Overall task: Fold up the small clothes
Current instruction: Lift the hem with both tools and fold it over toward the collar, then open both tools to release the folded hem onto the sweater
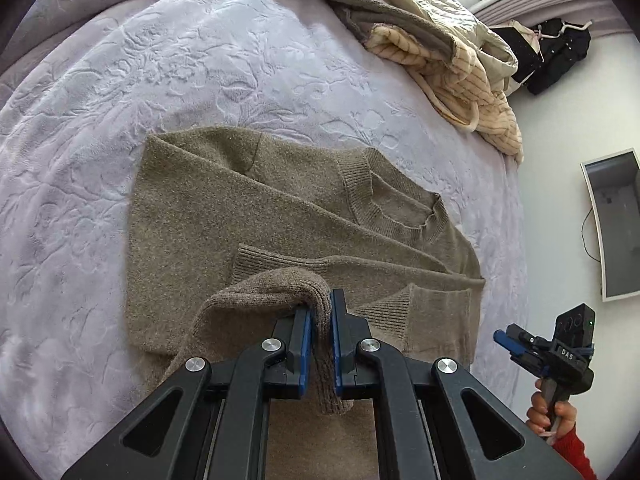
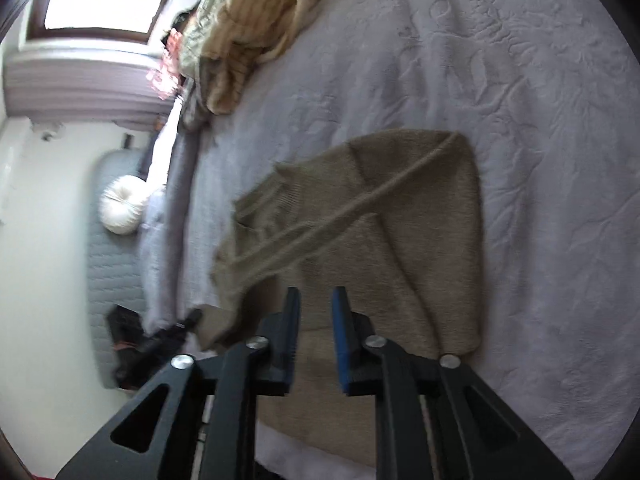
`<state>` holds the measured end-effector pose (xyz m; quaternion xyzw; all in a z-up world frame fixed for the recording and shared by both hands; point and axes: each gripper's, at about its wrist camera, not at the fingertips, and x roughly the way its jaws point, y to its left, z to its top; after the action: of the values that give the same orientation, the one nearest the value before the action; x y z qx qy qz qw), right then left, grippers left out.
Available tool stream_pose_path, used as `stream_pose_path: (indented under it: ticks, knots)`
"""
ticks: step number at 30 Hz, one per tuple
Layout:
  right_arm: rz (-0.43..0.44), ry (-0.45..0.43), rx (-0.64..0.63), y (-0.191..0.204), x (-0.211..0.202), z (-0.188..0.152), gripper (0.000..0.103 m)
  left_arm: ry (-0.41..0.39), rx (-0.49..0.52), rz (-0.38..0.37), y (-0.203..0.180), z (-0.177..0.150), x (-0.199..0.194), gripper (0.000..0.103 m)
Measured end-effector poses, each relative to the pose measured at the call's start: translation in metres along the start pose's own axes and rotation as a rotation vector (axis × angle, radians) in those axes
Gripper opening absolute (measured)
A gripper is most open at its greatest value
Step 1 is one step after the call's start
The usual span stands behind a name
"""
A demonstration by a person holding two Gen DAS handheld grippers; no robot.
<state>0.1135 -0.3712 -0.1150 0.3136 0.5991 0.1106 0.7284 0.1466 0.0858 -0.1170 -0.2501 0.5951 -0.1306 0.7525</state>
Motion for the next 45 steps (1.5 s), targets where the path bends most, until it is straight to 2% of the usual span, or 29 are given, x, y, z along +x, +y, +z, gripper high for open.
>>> stream_pose_path:
  ticks: [1,3,4,5,6,7,8,13,15,18,21,25,27,29,30,32,36,38,41,45]
  knots:
    - [-0.042,-0.003,-0.035,0.002,0.009,0.000,0.062,0.006,0.005,-0.001,0.002,0.000,0.001,0.010]
    - [-0.087,0.005,-0.069,0.001,0.027,0.005,0.062,0.015,0.004,0.000,0.007,0.000,0.001,0.010]
    - [-0.121,0.011,-0.073,-0.001,0.038,0.009,0.061,0.019,-0.002,-0.006,0.010,-0.001,0.000,0.010]
    - [-0.173,0.024,-0.067,-0.003,0.051,0.014,0.055,0.023,-0.009,-0.009,0.012,-0.001,0.000,0.010]
    - [-0.206,0.043,-0.055,-0.006,0.061,0.016,0.047,0.028,-0.014,-0.008,0.014,-0.001,0.000,0.010]
    - [-0.231,0.061,-0.045,-0.008,0.068,0.017,0.023,0.032,-0.018,-0.006,0.015,-0.002,-0.001,0.010]
    - [-0.223,0.060,-0.049,-0.006,0.069,0.017,0.008,0.034,-0.019,-0.009,0.016,-0.002,-0.004,0.010]
    - [-0.239,-0.079,-0.255,0.051,0.012,0.005,0.006,-0.031,0.006,-0.079,0.008,-0.005,-0.035,0.010]
    - [-0.273,-0.152,-0.324,0.072,-0.008,0.013,0.006,-0.064,0.016,-0.091,0.005,0.000,-0.041,0.010]
    - [-0.317,-0.208,-0.366,0.079,-0.014,0.036,0.006,-0.091,0.017,-0.089,0.005,0.020,-0.034,0.010]
    - [-0.342,-0.185,-0.323,0.067,0.011,0.060,0.006,-0.100,-0.022,-0.056,0.013,0.043,-0.010,0.010]
    - [-0.414,-0.128,-0.288,0.043,0.054,0.076,0.006,-0.059,-0.023,0.080,0.018,0.059,0.028,0.010]
    - [-0.404,-0.106,-0.245,0.031,0.068,0.080,0.006,-0.026,-0.007,0.131,0.016,0.062,0.038,0.010]
    - [-0.368,-0.106,-0.195,0.022,0.069,0.082,0.007,-0.036,0.018,0.143,0.011,0.062,0.031,0.010]
    - [-0.352,-0.105,-0.178,0.019,0.069,0.083,0.007,-0.049,0.030,0.145,0.007,0.062,0.024,0.016]
    - [-0.325,-0.101,-0.153,0.015,0.063,0.084,0.008,-0.086,0.046,0.133,0.002,0.060,0.005,0.016]
    - [-0.338,-0.114,-0.143,0.017,0.043,0.079,0.010,-0.163,0.144,0.213,-0.008,0.057,-0.028,0.016]
    - [-0.337,-0.154,-0.150,0.020,0.028,0.074,0.010,-0.141,0.184,0.212,-0.008,0.057,-0.031,0.016]
    - [-0.318,-0.190,-0.174,0.026,0.014,0.061,0.010,-0.064,0.271,0.201,-0.011,0.049,-0.020,0.016]
    - [-0.296,-0.124,-0.225,0.032,0.031,0.052,0.010,0.112,0.374,0.100,-0.029,0.027,0.022,0.016]
